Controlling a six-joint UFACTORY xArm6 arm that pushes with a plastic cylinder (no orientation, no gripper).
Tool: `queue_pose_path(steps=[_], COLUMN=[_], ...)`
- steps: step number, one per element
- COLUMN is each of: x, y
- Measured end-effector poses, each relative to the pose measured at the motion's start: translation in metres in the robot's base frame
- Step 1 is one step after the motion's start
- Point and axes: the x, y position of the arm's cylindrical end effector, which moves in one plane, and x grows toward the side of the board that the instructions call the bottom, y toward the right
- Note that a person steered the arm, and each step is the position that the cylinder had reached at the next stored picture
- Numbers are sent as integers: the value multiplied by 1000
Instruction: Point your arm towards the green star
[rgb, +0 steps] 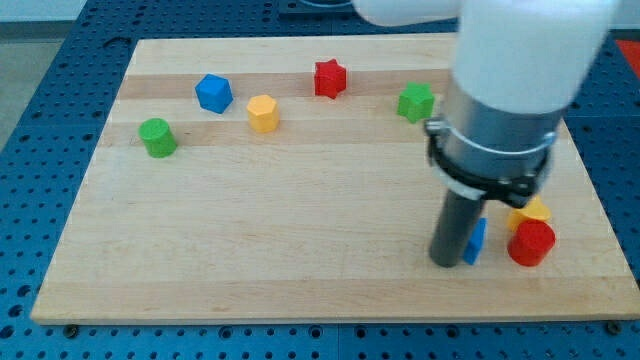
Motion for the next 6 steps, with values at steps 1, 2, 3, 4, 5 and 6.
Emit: queue_pose_path(steps=[1,2,3,4,5,6], x=[0,3,-13,-79,-108,-142], y=[17,-4,-52,-61,-11,71])
